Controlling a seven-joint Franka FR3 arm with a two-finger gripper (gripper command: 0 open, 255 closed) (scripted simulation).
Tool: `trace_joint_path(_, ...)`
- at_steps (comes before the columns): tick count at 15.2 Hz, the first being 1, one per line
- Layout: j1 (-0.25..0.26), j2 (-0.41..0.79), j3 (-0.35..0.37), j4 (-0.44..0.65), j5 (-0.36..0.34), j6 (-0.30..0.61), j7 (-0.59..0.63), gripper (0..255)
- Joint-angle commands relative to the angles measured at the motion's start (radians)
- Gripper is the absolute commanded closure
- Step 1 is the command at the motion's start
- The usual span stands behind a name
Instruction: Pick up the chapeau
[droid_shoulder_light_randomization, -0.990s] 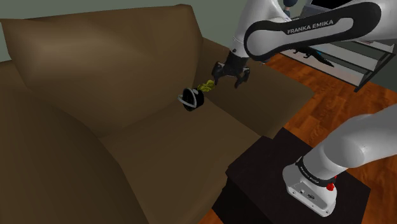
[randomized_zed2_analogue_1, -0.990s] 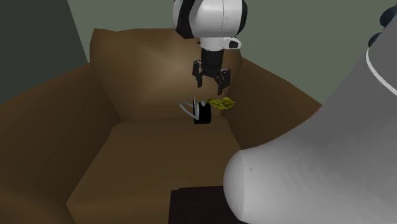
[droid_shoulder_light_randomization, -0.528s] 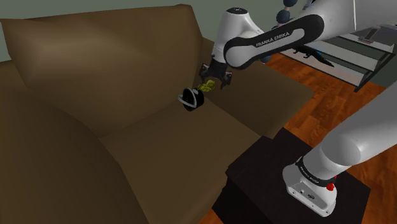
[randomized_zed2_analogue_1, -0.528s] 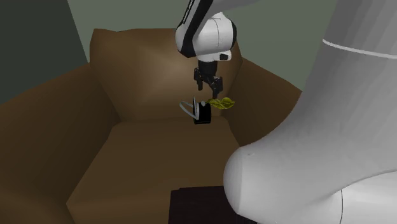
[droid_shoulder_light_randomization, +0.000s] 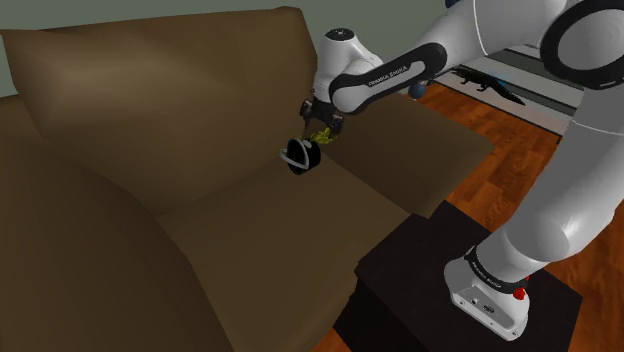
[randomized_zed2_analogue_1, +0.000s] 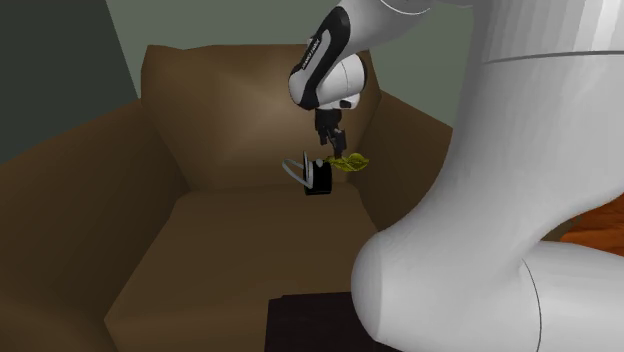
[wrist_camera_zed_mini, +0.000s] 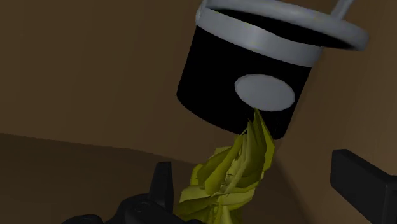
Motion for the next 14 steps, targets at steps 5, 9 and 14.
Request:
trace_joint_path(5,0.036,0.099,-0.042,0.068,-0.068,0.021,0.108,0)
trace_joint_path(9,0.046,0.138,-0.057,0.060,-0.096,0.065,0.134,0)
trace_joint_path(14,0.046,0.139,-0.058,0.060,-0.097,0.066,0.134,255)
